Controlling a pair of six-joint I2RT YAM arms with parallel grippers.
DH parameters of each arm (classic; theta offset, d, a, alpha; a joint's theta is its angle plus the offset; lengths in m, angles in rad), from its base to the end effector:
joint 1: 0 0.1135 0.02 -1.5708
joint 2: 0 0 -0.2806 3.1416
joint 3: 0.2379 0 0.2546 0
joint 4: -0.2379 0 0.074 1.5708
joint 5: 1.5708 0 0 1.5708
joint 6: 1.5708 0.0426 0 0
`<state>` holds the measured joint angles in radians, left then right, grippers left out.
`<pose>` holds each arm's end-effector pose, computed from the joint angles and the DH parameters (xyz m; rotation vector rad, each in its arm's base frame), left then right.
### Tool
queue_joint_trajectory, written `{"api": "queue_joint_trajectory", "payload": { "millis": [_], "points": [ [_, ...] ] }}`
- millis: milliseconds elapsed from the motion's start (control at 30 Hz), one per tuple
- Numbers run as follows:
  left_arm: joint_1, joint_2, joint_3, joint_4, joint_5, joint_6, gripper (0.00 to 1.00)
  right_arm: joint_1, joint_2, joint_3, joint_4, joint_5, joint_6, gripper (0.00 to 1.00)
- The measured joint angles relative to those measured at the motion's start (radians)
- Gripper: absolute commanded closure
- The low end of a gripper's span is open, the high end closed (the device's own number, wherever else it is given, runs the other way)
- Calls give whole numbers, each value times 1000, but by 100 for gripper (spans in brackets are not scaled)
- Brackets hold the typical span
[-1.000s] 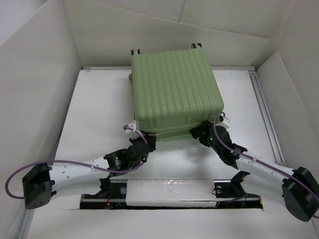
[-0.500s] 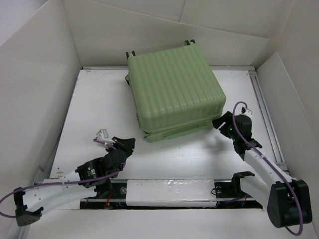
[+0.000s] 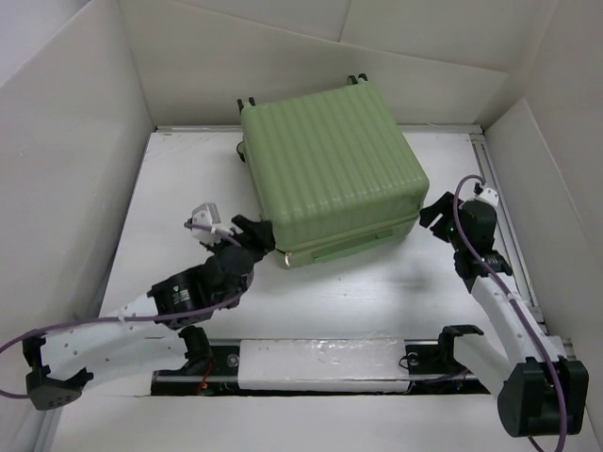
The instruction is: Pack the luggage
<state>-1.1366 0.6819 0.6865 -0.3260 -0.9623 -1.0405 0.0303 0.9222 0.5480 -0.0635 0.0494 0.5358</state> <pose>0.0917 -0.1147 0.3204 -0.5528 1.7142 -0.6687 0.2083 0.0042 0.2531 0.5363 1.9493 0.3112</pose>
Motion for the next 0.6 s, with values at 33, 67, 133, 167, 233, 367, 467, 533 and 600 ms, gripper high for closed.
{"api": "queue_joint_trajectory", "payload": {
  "millis": [33, 67, 133, 167, 233, 367, 467, 533, 600],
  "points": [
    [0, 38, 64, 20, 1, 49, 37, -3, -9, 16, -11, -1, -14, 30],
    [0, 97, 144, 35, 1, 98, 31, -5, -16, 29, -14, -5, -21, 31],
    [0, 221, 336, 63, -3, 204, 27, -7, -28, 47, -15, -18, -36, 35],
    [9, 304, 455, 76, -6, 255, 26, -7, -34, 50, -13, -27, -43, 43],
    [74, 445, 668, 121, 63, 336, 30, -9, -53, 44, -17, -43, -57, 54],
    [426, 622, 805, 182, 453, 391, 33, -10, -97, 11, -27, -58, -78, 98],
    [720, 741, 809, 190, 684, 381, 33, -10, -117, -10, -51, -77, -95, 100],
    [855, 838, 849, 174, 798, 365, 33, -10, -124, -23, -61, -105, -101, 100],
    [957, 962, 956, 153, 911, 349, 32, -10, -134, -37, -71, -131, -105, 100]
  ]
}}
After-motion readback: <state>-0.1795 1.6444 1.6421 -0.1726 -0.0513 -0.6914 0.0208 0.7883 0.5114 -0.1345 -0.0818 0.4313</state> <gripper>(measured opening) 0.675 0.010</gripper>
